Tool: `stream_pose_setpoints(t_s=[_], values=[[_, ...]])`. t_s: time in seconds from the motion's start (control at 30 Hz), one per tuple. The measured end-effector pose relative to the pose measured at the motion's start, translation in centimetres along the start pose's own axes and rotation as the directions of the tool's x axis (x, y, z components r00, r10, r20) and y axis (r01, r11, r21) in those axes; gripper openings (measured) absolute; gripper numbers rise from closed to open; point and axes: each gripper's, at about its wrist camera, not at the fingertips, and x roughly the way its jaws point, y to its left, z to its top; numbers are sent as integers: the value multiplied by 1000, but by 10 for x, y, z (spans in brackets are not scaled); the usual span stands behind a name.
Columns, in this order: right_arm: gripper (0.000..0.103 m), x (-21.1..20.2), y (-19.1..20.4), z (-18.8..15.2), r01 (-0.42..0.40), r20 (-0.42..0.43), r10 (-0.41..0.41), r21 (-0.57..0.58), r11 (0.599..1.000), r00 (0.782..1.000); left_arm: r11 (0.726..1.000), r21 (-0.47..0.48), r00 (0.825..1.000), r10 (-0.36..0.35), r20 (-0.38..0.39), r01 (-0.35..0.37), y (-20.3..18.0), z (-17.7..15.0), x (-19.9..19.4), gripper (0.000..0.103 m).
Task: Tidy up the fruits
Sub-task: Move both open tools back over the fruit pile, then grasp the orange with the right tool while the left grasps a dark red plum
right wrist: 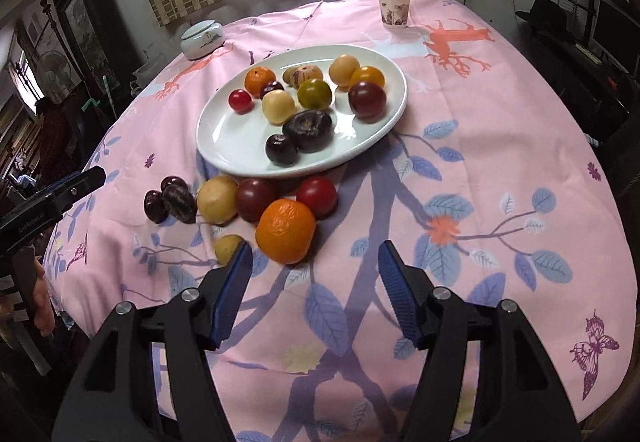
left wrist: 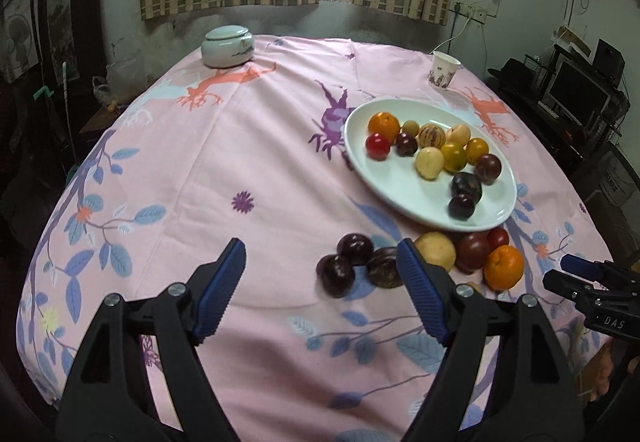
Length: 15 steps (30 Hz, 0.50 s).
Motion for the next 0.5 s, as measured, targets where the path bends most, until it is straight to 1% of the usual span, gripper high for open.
stream_pose_setpoints(t_s=[0.1, 0.2, 0.3, 0.43, 0.47, 0.5], values=[[66, 8, 10, -5, -10, -12, 10, -23, 1000, 1000, 1000, -23, 1000, 13, -21, -13, 13, -11, 1, 79], [66, 19, 18, -6, -2, -15, 1, -38, 999, 1000, 999, -37, 999, 22, -33, -23, 23, -18, 2, 79], [66, 28, 20, -4, -6, -13, 5, -27, 1000, 1000, 999, -44, 999, 21, -44, -23, 29, -24, 3, 79], [66, 38, 22, 3, 10, 1, -10, -31, 999, 1000, 999, -42, 998, 6, -63, -8, 31, -29, 9, 79], [61, 41, 23, 4, 7, 2, -7, -37, 999, 1000, 999, -38, 998, 0, -67, -3, 30, -30, 10, 79], [52, 46, 24, 5, 1, -3, -1, -39, 999, 1000, 999, -33, 997, -4, -71, 2, 28, -30, 12, 79]])
